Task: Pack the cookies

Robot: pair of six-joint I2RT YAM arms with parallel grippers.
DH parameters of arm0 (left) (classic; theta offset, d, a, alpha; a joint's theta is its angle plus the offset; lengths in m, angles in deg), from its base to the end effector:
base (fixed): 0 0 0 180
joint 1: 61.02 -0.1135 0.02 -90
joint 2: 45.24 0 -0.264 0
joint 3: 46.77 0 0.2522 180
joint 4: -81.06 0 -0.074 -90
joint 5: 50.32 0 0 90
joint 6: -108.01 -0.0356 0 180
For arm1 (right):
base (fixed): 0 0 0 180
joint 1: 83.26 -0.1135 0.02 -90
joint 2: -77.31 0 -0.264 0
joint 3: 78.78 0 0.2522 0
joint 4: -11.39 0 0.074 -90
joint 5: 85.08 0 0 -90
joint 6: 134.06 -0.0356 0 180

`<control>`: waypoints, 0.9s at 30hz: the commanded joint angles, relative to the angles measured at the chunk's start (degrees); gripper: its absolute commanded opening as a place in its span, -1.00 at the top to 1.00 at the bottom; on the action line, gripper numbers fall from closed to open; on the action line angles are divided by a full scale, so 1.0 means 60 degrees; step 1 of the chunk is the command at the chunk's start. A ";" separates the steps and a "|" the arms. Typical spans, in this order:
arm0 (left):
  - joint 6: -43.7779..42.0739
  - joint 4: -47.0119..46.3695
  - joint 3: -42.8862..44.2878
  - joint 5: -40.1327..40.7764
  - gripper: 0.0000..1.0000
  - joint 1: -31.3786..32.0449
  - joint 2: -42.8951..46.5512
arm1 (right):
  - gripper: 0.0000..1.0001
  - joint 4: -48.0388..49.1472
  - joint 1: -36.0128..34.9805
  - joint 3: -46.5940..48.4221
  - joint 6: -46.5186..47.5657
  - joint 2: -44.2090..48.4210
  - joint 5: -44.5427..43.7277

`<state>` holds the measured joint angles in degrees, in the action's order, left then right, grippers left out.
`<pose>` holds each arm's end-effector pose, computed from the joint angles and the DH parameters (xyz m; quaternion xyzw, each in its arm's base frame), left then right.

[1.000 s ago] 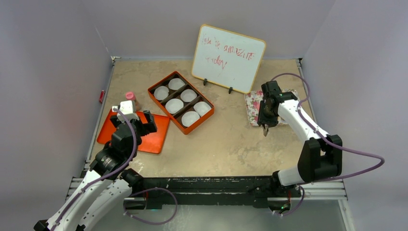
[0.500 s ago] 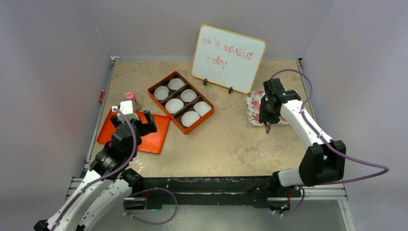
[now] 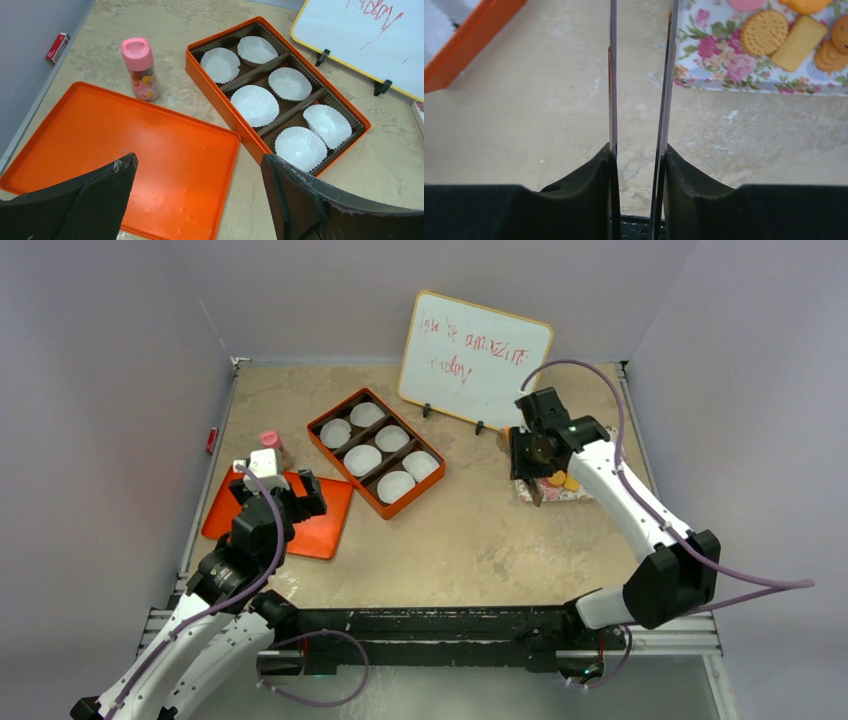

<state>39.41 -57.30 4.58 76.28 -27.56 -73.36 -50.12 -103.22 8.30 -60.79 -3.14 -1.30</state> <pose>0.1087 -0.0464 0.3050 -0.1017 0.7851 -0.0298 0.6102 0.2736 0.0952 0.3135 -0.0105 0.9521 0.0457 0.3022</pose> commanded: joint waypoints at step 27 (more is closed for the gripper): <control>-0.0227 -0.0340 -0.0096 0.0111 -0.84 -0.0103 0.0113 | 1.00 -0.0137 -0.3749 0.3681 0.0572 -0.3533 0.0435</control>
<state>39.39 -57.32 4.58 76.34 -27.63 -73.12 -50.14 -125.23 27.25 -59.30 -23.40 0.67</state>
